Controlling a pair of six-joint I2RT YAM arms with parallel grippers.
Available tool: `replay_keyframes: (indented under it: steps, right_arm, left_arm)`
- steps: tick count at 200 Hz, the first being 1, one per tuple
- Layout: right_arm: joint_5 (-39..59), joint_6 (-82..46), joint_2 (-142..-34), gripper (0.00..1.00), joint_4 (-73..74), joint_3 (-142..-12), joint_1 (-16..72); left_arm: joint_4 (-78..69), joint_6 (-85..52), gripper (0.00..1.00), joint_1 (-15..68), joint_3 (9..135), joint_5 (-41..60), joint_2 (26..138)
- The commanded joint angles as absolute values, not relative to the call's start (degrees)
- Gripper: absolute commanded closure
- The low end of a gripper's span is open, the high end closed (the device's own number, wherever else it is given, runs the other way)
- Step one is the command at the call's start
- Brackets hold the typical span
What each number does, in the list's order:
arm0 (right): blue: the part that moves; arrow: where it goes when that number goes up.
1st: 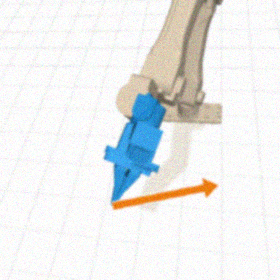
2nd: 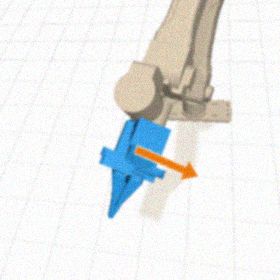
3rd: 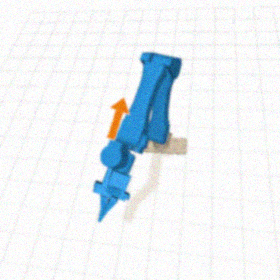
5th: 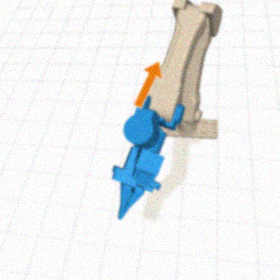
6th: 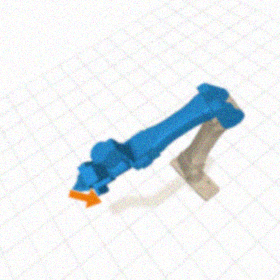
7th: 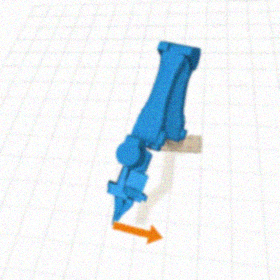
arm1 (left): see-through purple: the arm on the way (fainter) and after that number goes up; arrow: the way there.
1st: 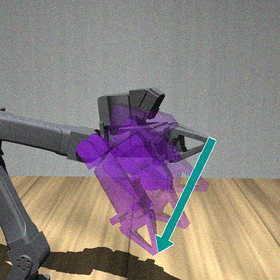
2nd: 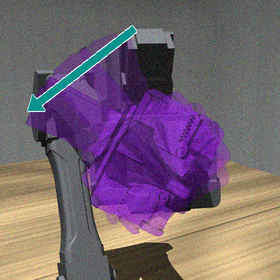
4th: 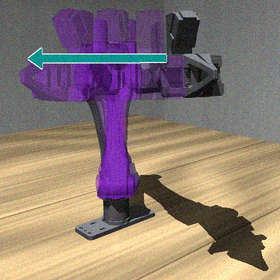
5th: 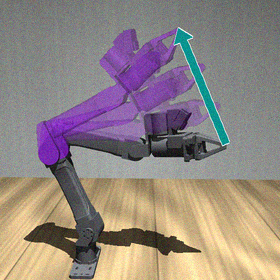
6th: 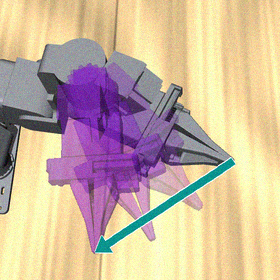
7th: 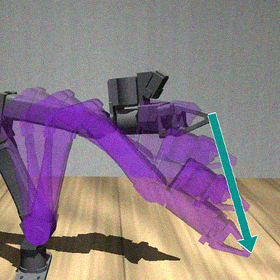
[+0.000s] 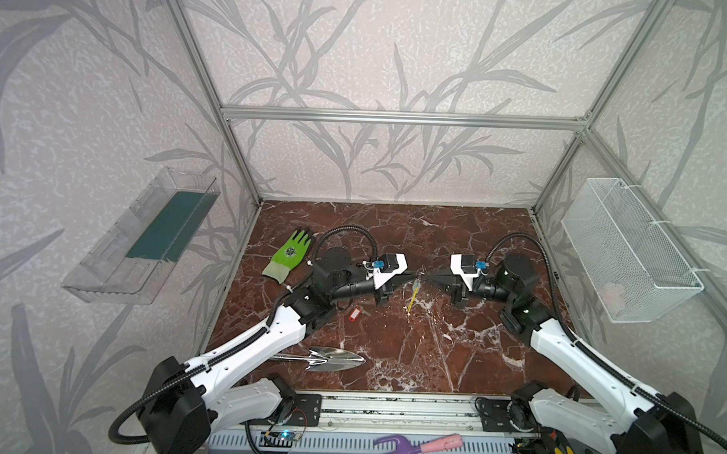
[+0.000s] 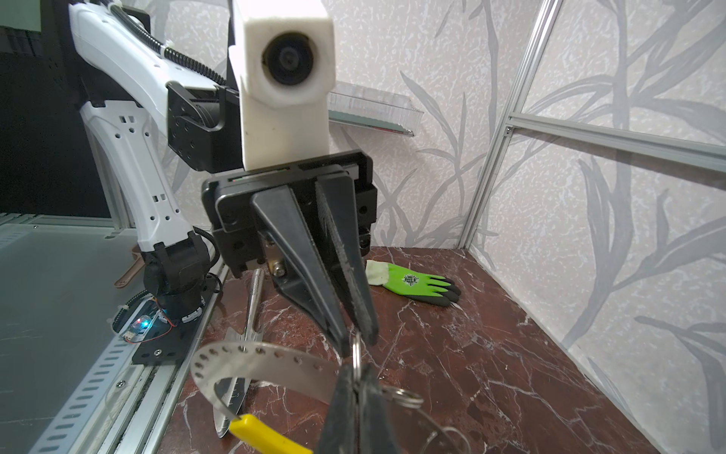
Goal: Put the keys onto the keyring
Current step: 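Bring both grippers together and adjust the key rings on the keyring, then release the keyring with the right gripper and move it toward the red-tag key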
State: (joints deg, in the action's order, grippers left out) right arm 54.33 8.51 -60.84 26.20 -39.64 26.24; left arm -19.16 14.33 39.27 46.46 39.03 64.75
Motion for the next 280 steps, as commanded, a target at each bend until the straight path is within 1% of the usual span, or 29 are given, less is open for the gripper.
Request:
replay_keyframes:
  steps: [1, 58, 96, 146, 166, 182, 196, 203, 238, 280]
  right_arm:
    - [55.93, 6.48, -61.08, 1.0, 30.69, -39.99, 26.37]
    - [57.18, 4.72, -61.35, 1.0, 32.13, -39.54, 26.35]
    - [57.49, 3.89, -61.42, 1.0, 33.0, -39.49, 26.34]
    - [58.28, 3.38, -62.3, 1.0, 33.61, -39.8, 26.45]
    - [57.56, 3.46, -62.48, 1.0, 33.35, -39.44, 26.43]
    - [55.82, 3.88, -62.27, 0.92, 32.79, -38.92, 26.39]
    - [53.43, 5.32, -61.68, 0.77, 30.24, -38.59, 26.12]
    - [52.09, 6.26, -61.32, 0.72, 28.8, -38.23, 25.85]
    - [45.68, 7.73, -60.71, 0.64, 24.78, -36.18, 24.76]
    - [40.05, 8.04, -64.15, 0.63, 16.77, -37.09, 26.31]
  left_arm:
    - [-22.5, 12.12, 0.85, 39.23, 45.6, 41.14, 63.59]
    - [-24.91, 12.31, 0.86, 39.23, 46.22, 41.47, 64.86]
    - [-25.39, 11.98, 0.88, 39.22, 47.08, 42.96, 66.08]
    - [-26.88, 11.51, 1.0, 39.28, 47.36, 43.51, 66.71]
    - [-27.32, 11.51, 1.0, 39.26, 47.68, 43.51, 66.84]
    - [-27.06, 11.68, 1.0, 39.26, 47.72, 42.75, 66.88]
    - [-25.32, 12.61, 1.0, 39.03, 47.65, 41.48, 66.64]
    - [-24.11, 13.21, 1.0, 38.73, 47.73, 40.77, 66.55]
    - [-19.89, 14.9, 1.0, 36.19, 47.45, 38.06, 65.08]
    - [-11.81, 18.15, 1.0, 31.56, 48.26, 32.46, 62.87]
